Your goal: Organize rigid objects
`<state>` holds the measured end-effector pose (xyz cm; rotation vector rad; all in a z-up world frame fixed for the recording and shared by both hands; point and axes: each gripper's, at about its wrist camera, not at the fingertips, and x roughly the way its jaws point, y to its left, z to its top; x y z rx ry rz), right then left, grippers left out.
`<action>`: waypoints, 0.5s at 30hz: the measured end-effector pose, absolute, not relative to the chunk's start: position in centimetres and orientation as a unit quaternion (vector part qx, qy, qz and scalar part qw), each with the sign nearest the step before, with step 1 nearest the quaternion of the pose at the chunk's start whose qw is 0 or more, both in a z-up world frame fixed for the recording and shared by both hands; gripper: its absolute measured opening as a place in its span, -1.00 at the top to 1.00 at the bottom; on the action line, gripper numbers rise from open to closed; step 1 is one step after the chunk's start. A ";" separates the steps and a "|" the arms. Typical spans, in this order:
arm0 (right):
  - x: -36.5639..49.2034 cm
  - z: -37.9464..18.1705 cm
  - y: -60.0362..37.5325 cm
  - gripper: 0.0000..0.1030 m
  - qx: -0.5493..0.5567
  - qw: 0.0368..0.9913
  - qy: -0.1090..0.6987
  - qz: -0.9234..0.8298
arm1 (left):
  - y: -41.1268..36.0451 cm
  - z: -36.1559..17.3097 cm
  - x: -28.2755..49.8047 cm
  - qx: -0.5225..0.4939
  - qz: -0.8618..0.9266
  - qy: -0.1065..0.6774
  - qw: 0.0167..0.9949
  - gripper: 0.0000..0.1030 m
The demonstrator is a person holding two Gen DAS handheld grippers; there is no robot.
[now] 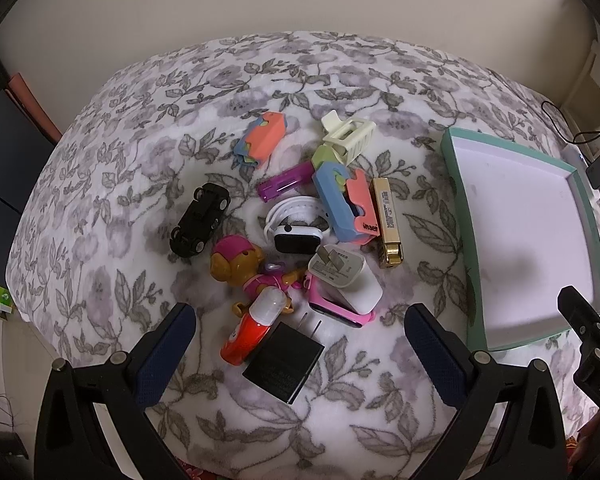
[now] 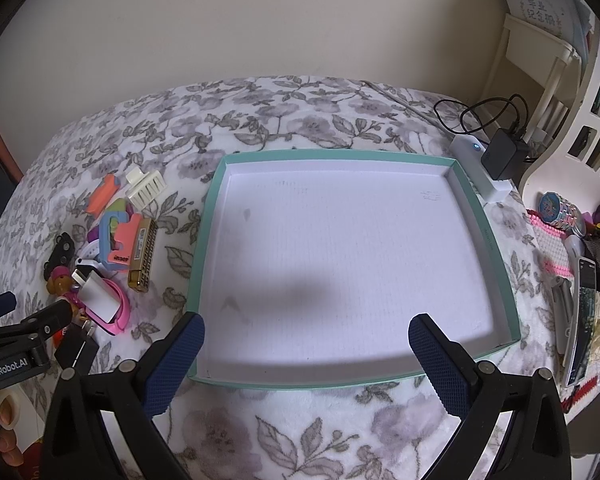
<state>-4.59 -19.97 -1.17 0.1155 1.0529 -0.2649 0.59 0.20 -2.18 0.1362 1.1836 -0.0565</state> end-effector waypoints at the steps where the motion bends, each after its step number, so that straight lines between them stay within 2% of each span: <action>1: -4.6 -1.2 -20.0 -1.00 0.055 0.855 0.501 -0.126 | 0.2 -2.2 0.6 0.064 -0.026 0.558 0.827 -1.00; 15: -4.5 -1.3 -19.9 -1.00 0.054 0.854 0.502 -0.126 | 0.2 -2.4 0.6 0.063 -0.024 0.560 0.826 -1.00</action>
